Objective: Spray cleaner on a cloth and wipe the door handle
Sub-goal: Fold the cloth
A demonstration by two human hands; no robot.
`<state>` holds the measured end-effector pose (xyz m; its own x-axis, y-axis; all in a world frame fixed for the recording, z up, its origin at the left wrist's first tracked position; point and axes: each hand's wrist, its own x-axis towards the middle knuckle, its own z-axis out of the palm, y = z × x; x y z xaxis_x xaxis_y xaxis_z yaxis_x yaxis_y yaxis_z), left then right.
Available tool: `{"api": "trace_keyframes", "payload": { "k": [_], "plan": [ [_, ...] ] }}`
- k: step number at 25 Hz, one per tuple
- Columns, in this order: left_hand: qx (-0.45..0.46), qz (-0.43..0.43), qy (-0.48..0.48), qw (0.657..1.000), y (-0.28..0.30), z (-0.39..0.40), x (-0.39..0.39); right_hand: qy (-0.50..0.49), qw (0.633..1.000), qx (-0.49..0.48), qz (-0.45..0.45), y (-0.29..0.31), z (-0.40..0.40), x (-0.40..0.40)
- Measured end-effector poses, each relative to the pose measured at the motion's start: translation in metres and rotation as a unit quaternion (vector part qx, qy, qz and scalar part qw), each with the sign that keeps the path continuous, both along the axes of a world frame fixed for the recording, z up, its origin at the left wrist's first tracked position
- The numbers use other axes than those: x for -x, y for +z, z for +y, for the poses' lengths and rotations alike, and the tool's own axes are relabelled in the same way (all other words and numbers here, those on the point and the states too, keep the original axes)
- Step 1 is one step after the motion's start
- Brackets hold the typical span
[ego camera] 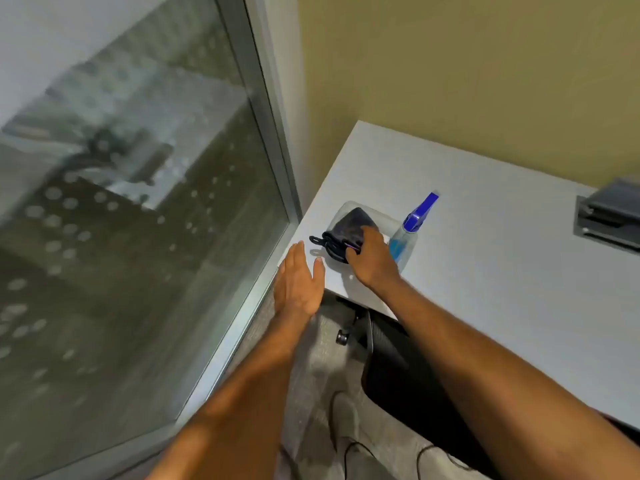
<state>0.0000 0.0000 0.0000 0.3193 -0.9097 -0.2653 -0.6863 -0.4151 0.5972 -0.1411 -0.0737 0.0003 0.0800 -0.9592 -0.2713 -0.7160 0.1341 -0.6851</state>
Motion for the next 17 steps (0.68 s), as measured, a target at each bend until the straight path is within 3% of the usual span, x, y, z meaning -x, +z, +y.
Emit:
{"api": "trace_keyframes", "payload": {
  "k": [4,17],
  "plan": [
    [-0.080,0.113,0.078,0.987,-0.035,-0.053,0.001,0.003,1.000,-0.027,-0.005,-0.034,-0.020,0.000],
    [-0.085,0.315,0.166,0.931,-0.070,-0.095,0.007,-0.046,0.998,-0.014,-0.041,-0.080,-0.037,0.000]
  ]
}}
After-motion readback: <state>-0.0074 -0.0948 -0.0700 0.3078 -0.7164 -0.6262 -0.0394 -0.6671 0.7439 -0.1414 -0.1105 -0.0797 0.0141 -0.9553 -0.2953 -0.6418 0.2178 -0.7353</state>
